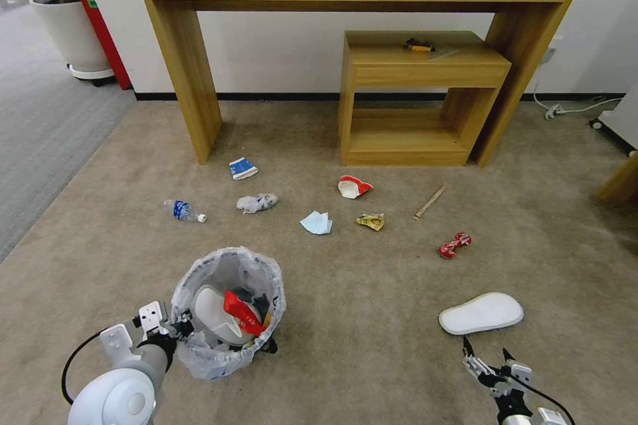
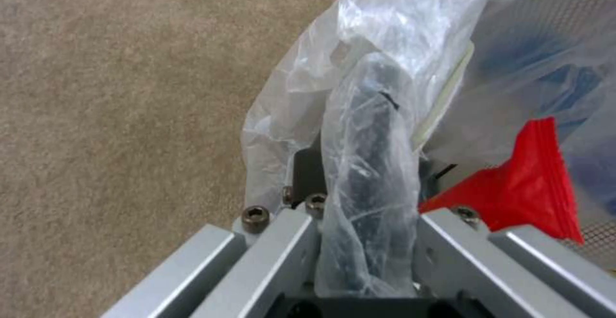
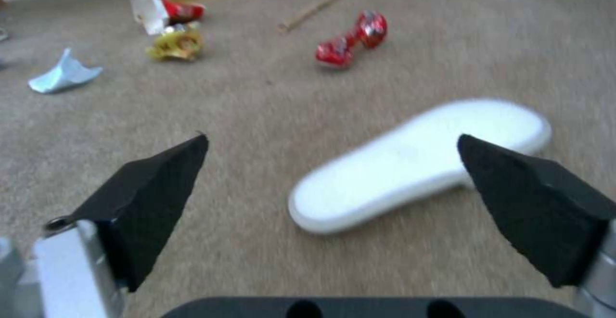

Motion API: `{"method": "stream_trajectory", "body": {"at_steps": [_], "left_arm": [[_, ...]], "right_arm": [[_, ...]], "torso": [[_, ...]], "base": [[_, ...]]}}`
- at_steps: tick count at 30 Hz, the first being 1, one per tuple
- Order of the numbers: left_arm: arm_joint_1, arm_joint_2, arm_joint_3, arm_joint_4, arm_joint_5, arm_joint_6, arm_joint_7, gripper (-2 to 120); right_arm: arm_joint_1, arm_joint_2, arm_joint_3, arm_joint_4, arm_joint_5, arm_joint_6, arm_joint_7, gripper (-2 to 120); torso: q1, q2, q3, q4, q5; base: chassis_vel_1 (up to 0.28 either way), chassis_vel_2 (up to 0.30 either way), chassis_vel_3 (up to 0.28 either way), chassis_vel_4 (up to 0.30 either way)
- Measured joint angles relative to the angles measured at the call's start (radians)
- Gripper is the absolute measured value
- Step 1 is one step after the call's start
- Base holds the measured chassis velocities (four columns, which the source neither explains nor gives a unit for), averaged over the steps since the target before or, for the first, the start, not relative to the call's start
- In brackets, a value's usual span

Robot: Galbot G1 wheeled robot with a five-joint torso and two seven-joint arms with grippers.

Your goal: Pick up the trash bin and place the garbage on the floor into it.

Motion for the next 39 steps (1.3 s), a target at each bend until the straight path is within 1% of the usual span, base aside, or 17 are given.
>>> {"method": "stream_trajectory", "body": {"at_steps": [2,4,5,7,8,9,10,12,14,17,26,28,32,35,36,37,39], "left_arm": [[0.001,-0.001,-0.002,-0.002,0.0,0.0,0.0,0],[0.001,-0.001,-0.002,-0.003,0.0,0.0,0.0,0],[0.001,-0.002,-0.002,-0.003,0.001,0.0,0.0,0],[0.001,-0.004,-0.002,-0.003,0.002,0.0,0.0,0],[0.001,-0.005,-0.002,-0.003,0.004,0.0,0.0,0],[0.001,-0.008,0.0,-0.003,0.007,0.0,0.0,0],[0.001,-0.01,0.001,-0.003,0.008,0.0,0.0,0],[0.0,-0.011,0.001,-0.003,0.008,0.0,0.0,0],[-0.001,-0.013,0.003,-0.003,0.01,0.0,-0.001,0],[-0.001,-0.016,0.004,-0.003,0.011,0.0,-0.001,0],[0.0,-0.027,0.012,-0.003,0.019,0.001,-0.001,0],[0.0,-0.029,0.012,-0.003,0.019,0.001,-0.001,0],[0.0,-0.03,0.014,-0.003,0.019,0.001,-0.001,0],[0.001,-0.032,0.017,-0.004,0.02,0.001,-0.002,0],[0.001,-0.032,0.017,-0.004,0.02,0.001,-0.002,0],[0.003,-0.033,0.017,-0.007,0.02,0.001,-0.003,0],[0.007,-0.033,0.017,-0.013,0.019,0.001,-0.003,0]], "right_arm": [[0.002,-0.004,-0.002,-0.001,-0.012,0.016,-0.008,95],[0.002,-0.005,-0.003,-0.001,-0.012,0.018,-0.01,94],[0.002,-0.007,-0.004,0.003,-0.013,0.022,-0.014,89],[0.003,-0.008,-0.004,0.005,-0.016,0.026,-0.019,87],[0.003,-0.009,-0.004,0.007,-0.018,0.028,-0.023,84],[0.002,-0.011,-0.004,0.011,-0.019,0.028,-0.028,78],[0.002,-0.013,-0.003,0.01,-0.021,0.032,-0.031,77],[0.002,-0.013,-0.002,0.01,-0.021,0.033,-0.032,78],[0.001,-0.016,0.0,0.006,-0.022,0.04,-0.039,82],[-0.001,-0.018,0.001,0.001,-0.023,0.047,-0.042,84],[-0.002,-0.013,-0.01,-0.023,-0.024,0.066,-0.051,84],[-0.001,-0.011,-0.013,-0.032,-0.024,0.071,-0.052,84],[0.012,-0.001,-0.029,-0.05,-0.024,0.081,-0.055,84],[0.034,0.01,-0.056,-0.073,0.01,0.081,-0.081,92],[0.034,0.01,-0.056,-0.073,0.01,0.081,-0.081,92],[0.043,0.013,-0.064,-0.08,0.032,0.08,-0.094,96],[0.055,0.018,-0.08,-0.083,0.097,0.072,-0.114,98]], "torso": [[0.0,0.0,0.0,0.0,0.0],[0.0,0.0,0.0,0.0,0.0],[0.0,0.0,0.0,-0.0001,0.0],[0.0,0.0,0.0,-0.0001,0.0],[0.0,0.0,0.0,0.0,0.0],[0.0,0.0,0.0,0.0,0.0],[0.0,0.0,0.0,0.0,-0.0001],[0.0,0.0,0.0,0.0,-0.0001],[0.0,0.0,0.0,0.0,-0.0001],[0.0,0.0,0.0,0.0,-0.0001],[0.0,0.0,0.0,-0.0002,0.0004],[0.0,0.0,0.0,-0.0003,-0.0003],[0.0,0.0,0.0,-0.0001,0.0002],[0.0,0.0,0.0,-0.0001,-0.0002],[0.0,0.0,0.0,-0.0001,-0.0002],[0.0,0.0,0.0,0.0,-0.0002],[0.0,0.0,0.0,0.0001,-0.0002]], "base": [[0.0,0.0,0.0,0.0],[0.0,0.0,0.0,0.0],[0.0,0.0,0.0,0.0],[0.0,0.0,0.0,0.0],[0.0,0.0,0.0,0.0],[0.0,0.0,0.0,0.0],[0.0,0.0,0.0,0.0],[0.0,0.0,0.0,0.0],[0.0,0.0,0.0,0.0],[-0.041,-0.042,0.027,0.061],[-0.163,-0.153,0.164,0.159],[-0.141,-0.138,0.153,0.167],[-0.094,-0.096,0.042,0.092],[0.0,0.0,0.0,0.0],[0.0,0.0,0.0,0.0],[0.0,0.0,0.0,0.0],[0.0,0.0,0.0,0.0]]}}
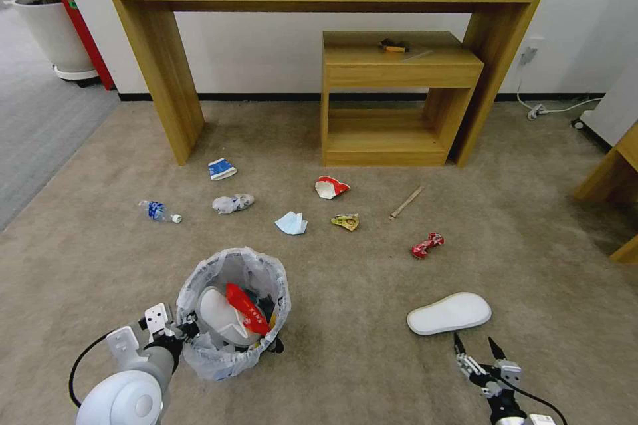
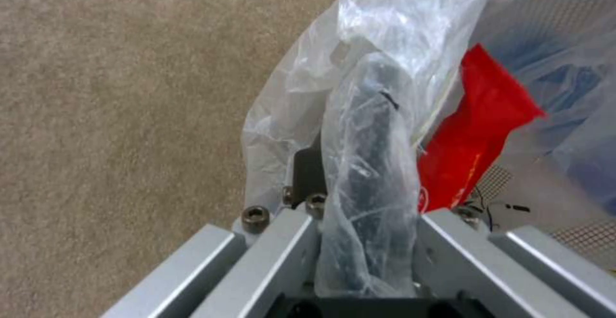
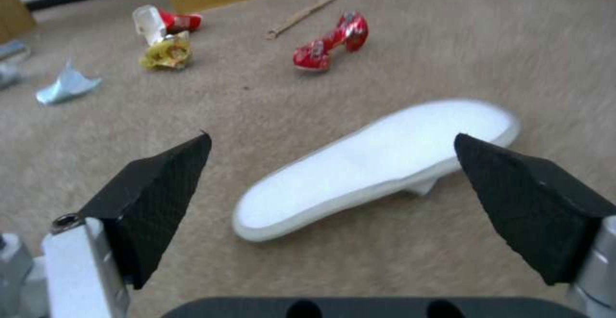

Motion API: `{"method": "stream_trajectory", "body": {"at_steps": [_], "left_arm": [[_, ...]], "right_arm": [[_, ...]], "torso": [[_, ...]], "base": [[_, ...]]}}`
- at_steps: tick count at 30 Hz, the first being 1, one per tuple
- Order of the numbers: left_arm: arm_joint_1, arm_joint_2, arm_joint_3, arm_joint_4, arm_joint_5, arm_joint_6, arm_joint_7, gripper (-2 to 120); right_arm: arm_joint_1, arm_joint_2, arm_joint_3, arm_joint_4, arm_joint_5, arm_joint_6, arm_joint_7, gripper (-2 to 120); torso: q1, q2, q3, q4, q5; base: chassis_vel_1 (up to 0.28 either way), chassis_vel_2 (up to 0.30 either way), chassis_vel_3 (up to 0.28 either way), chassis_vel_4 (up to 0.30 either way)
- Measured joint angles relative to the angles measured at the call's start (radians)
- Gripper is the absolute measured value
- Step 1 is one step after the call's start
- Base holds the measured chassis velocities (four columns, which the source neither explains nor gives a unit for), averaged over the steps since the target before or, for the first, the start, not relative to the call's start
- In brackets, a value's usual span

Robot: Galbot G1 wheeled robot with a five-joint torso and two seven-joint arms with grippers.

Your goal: Pick up the trash bin and place the garbage on the floor into it.

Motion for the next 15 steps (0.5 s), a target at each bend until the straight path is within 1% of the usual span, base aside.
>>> {"method": "stream_trajectory", "body": {"at_steps": [1,2,3,4,5,8,15], "left_arm": [[0.0,0.0,0.0,0.0,0.0,0.0,0.0,0],[0.003,0.003,-0.003,-0.004,-0.003,0.0,0.0,0],[0.003,0.004,-0.005,-0.005,-0.003,0.0,0.0,0],[0.004,0.008,-0.011,-0.006,-0.007,0.0,0.0,0],[0.004,0.008,-0.011,-0.006,-0.007,0.0,0.0,0],[0.007,0.008,-0.017,-0.007,-0.011,-0.001,0.0,0],[0.009,0.003,-0.013,-0.004,-0.006,-0.005,0.002,0]], "right_arm": [[0.0,0.0,0.0,0.0,0.0,0.0,0.0,98],[0.003,0.002,-0.006,0.002,0.05,-0.011,-0.016,98],[0.004,0.003,-0.007,0.002,0.059,-0.013,-0.019,98],[0.01,0.004,-0.013,0.001,0.1,-0.025,-0.026,99],[0.01,0.004,-0.013,0.001,0.1,-0.025,-0.026,99],[0.038,0.013,-0.024,-0.016,0.177,-0.047,-0.034,99],[0.083,0.036,-0.037,-0.072,0.208,-0.05,-0.066,99]], "torso": [[0.0,0.0,0.0,0.0,0.0],[0.0,0.0,0.0,0.0,0.0001],[0.0,0.0,0.0,0.0,0.0001],[0.0,0.0,0.0,-0.0001,0.0001],[0.0,0.0,0.0,-0.0001,0.0001],[0.0,0.0,0.0,-0.0001,0.0001],[0.0,0.0,0.0,-0.0001,0.0001]], "base": [[0.0,0.0,0.0,0.0],[0.0,0.0,0.0,0.0],[0.0,0.0,0.0,0.0],[0.0,0.0,0.0,0.0],[0.0,0.0,0.0,0.0],[0.0,0.0,0.0,0.0],[0.0,0.0,0.0,0.0]]}}
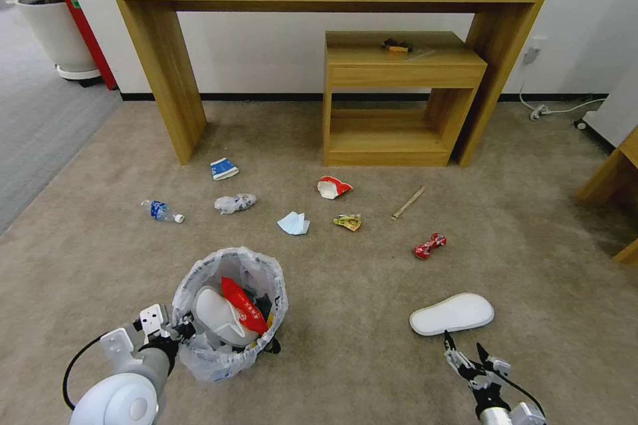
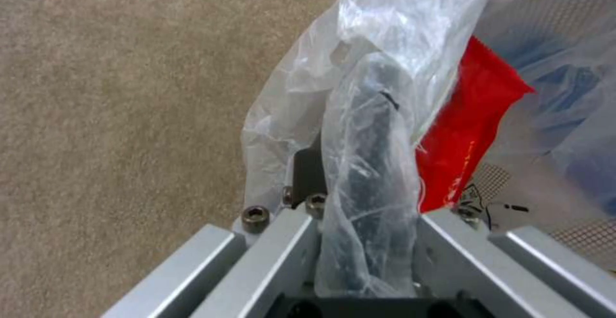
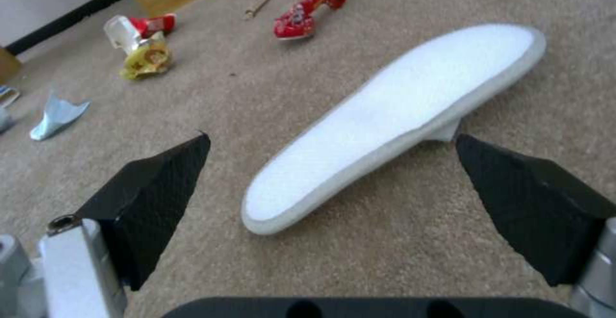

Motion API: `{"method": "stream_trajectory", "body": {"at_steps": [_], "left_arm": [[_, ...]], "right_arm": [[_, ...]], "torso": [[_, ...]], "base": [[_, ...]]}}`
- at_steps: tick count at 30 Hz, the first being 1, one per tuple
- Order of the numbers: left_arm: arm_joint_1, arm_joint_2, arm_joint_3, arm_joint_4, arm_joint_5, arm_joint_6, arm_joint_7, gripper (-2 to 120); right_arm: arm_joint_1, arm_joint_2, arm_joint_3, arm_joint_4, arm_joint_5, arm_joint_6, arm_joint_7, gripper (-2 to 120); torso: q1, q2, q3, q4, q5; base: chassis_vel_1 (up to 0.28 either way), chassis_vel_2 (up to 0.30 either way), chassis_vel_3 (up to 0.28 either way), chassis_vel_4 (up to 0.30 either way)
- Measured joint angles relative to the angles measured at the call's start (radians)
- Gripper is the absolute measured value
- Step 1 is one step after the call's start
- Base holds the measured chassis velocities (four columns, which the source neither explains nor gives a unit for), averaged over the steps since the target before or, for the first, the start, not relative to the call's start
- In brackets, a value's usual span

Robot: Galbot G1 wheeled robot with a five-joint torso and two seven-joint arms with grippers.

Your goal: Pick up the trash bin and place the garbage on the floor into it.

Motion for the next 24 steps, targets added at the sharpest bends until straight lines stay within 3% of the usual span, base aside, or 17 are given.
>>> {"method": "stream_trajectory", "body": {"at_steps": [12,17,24], "left_arm": [[0.008,-0.001,0.004,-0.008,-0.001,-0.001,0.0,0],[0.013,-0.002,0.0,-0.011,-0.001,-0.001,0.001,0],[0.021,-0.002,-0.009,-0.014,-0.001,-0.001,0.001,0]], "right_arm": [[0.118,0.109,-0.035,-0.232,0.143,0.029,-0.264,93],[0.186,0.174,-0.043,-0.322,0.172,0.026,-0.306,92],[0.238,0.21,-0.027,-0.392,0.202,0.008,-0.367,92]], "torso": [[0.0,0.0,0.0,-0.0001,-0.0003],[0.0,0.0,0.0,0.0,-0.0004],[0.0,0.0,0.0,0.0001,-0.0001]], "base": [[0.0,0.0,0.0,0.0],[0.0,0.0,0.0,0.0],[0.0,0.0,0.0,0.0]]}}
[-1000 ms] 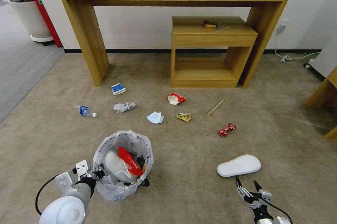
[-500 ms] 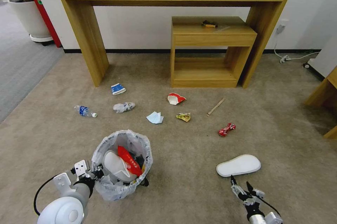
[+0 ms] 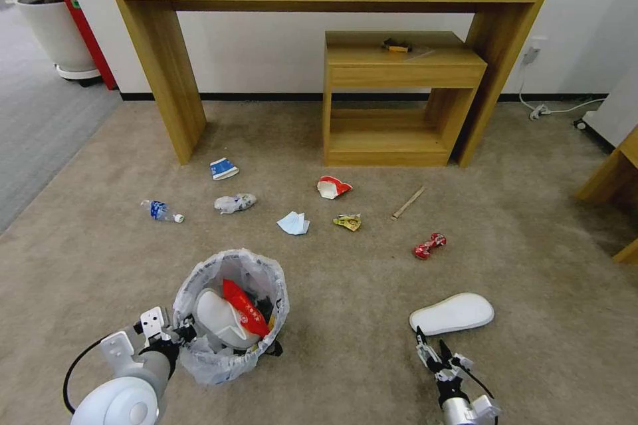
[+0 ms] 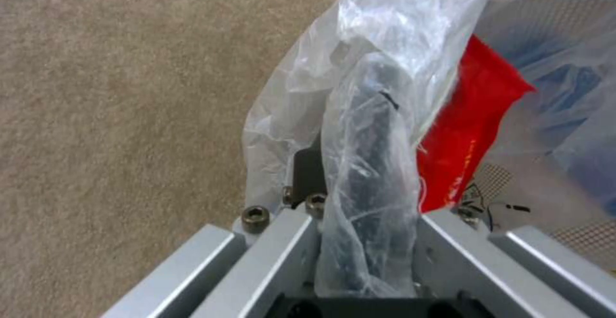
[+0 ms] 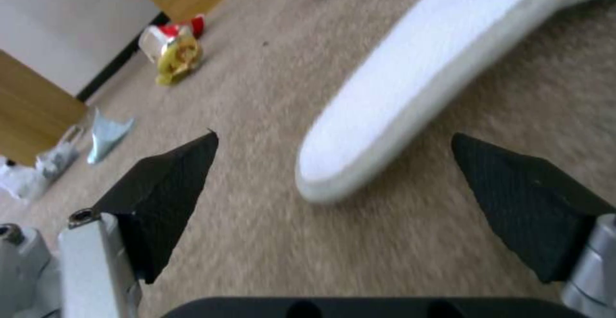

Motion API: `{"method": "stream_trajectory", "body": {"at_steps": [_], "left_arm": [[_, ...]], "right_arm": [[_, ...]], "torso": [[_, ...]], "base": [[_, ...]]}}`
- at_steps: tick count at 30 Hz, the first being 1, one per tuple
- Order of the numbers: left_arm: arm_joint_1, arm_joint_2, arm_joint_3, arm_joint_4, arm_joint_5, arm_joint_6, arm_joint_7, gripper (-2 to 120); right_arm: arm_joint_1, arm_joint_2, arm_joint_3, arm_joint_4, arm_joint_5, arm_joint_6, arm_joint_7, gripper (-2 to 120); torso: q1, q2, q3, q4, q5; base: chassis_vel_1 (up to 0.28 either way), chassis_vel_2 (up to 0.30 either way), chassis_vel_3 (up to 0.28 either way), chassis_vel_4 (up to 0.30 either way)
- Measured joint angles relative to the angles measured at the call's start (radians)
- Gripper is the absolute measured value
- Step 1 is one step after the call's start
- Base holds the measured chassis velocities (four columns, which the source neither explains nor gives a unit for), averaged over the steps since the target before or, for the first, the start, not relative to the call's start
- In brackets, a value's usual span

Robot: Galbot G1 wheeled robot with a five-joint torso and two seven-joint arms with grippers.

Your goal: Pick up the trash bin and place the garbage on the floor into it.

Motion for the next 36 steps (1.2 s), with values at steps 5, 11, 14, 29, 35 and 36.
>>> {"method": "stream_trajectory", "body": {"at_steps": [5,11,14,29,35,36], "left_arm": [[0.0,-0.003,-0.001,0.001,0.0,-0.001,0.0,0],[0.001,-0.012,0.009,0.004,0.006,-0.003,0.003,0],[0.007,-0.013,0.011,-0.004,0.007,-0.004,0.003,0],[0.024,-0.029,0.018,-0.044,0.004,-0.009,0.003,0],[0.024,-0.038,0.03,-0.049,0.007,-0.011,0.003,0],[0.024,-0.038,0.03,-0.049,0.007,-0.011,0.003,0]], "right_arm": [[0.025,-0.003,0.035,-0.022,0.023,-0.019,-0.019,91],[0.05,-0.006,0.056,-0.026,0.033,-0.033,-0.011,86],[0.074,-0.003,0.067,-0.036,0.039,-0.038,-0.001,84],[0.105,0.023,0.07,-0.089,0.004,-0.037,0.013,42],[0.105,0.025,0.074,-0.11,-0.016,-0.025,0.0,18],[0.105,0.025,0.074,-0.11,-0.016,-0.025,0.0,18]], "torso": [[0.0,0.0,0.0,0.0,0.0002],[0.0,0.0,0.0,-0.0002,0.0001],[0.0,0.0,0.0,-0.0001,0.0004],[0.0,0.0,0.0,-0.0001,0.0002],[0.0,0.0,0.0,-0.0001,0.0002],[0.0,0.0,0.0,-0.0001,0.0002]], "base": [[0.0,0.0,0.0,0.0],[0.0,0.0,0.0,0.0],[0.0,0.0,0.0,0.0],[0.0,0.0,0.0,0.0],[0.0,0.0,0.0,0.0],[0.0,0.0,0.0,0.0]]}}
